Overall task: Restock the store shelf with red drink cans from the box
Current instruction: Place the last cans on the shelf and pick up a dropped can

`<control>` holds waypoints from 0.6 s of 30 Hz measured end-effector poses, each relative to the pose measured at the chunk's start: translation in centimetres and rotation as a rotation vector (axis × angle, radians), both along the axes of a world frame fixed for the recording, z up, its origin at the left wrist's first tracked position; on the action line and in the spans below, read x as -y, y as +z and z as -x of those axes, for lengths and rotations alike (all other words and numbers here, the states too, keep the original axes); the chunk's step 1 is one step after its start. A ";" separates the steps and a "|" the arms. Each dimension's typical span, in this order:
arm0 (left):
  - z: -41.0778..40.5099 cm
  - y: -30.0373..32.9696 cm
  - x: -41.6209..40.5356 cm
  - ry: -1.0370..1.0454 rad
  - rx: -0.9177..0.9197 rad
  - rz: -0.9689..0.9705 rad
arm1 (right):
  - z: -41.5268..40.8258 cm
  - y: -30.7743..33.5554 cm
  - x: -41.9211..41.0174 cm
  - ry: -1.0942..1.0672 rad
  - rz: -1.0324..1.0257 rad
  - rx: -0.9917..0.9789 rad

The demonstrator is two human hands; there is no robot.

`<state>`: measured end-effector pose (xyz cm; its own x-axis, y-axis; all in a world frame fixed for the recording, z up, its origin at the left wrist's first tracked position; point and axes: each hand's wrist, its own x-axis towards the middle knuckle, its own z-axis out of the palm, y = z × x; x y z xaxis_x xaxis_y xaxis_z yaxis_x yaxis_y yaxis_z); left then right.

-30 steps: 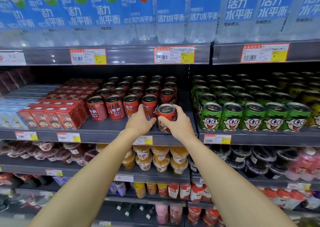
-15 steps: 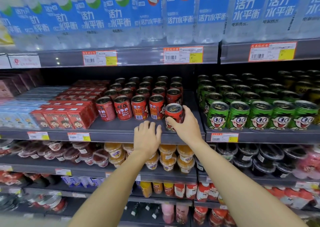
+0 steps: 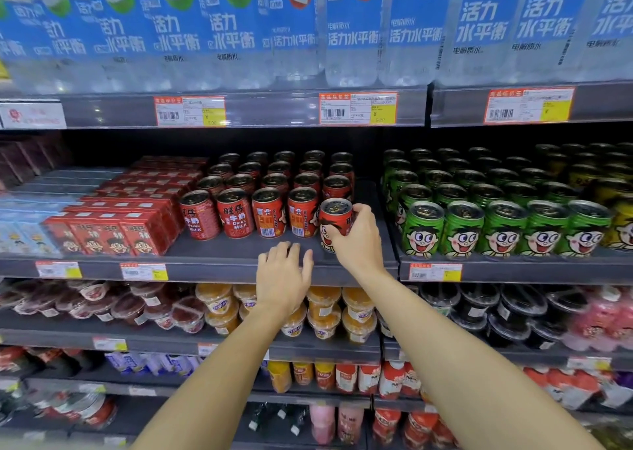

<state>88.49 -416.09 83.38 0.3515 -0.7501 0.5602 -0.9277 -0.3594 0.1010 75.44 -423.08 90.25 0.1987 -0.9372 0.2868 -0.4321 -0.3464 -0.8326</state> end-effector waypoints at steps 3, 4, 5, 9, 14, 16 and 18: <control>-0.2 -0.1 0.1 -0.008 0.000 -0.007 | -0.9 0.6 0.8 -0.025 -0.025 -0.025; -0.2 -0.2 0.1 -0.008 0.000 -0.008 | -1.2 0.8 1.0 -0.038 -0.027 -0.037; -0.3 -0.2 0.1 -0.007 0.001 -0.007 | -1.6 1.0 1.2 -0.053 -0.028 -0.049; -0.4 -0.2 0.1 -0.009 0.006 0.001 | -2.5 1.4 1.6 -0.100 -0.033 -0.072; -0.3 -0.2 0.2 0.003 0.021 0.029 | -2.8 1.1 2.0 -0.105 -0.048 -0.024; -0.1 -0.1 0.2 0.009 0.020 0.031 | -2.9 1.2 2.3 -0.107 -0.059 -0.012; 0.0 0.0 0.2 0.013 0.015 0.028 | -3.1 1.2 2.5 -0.107 -0.061 -0.013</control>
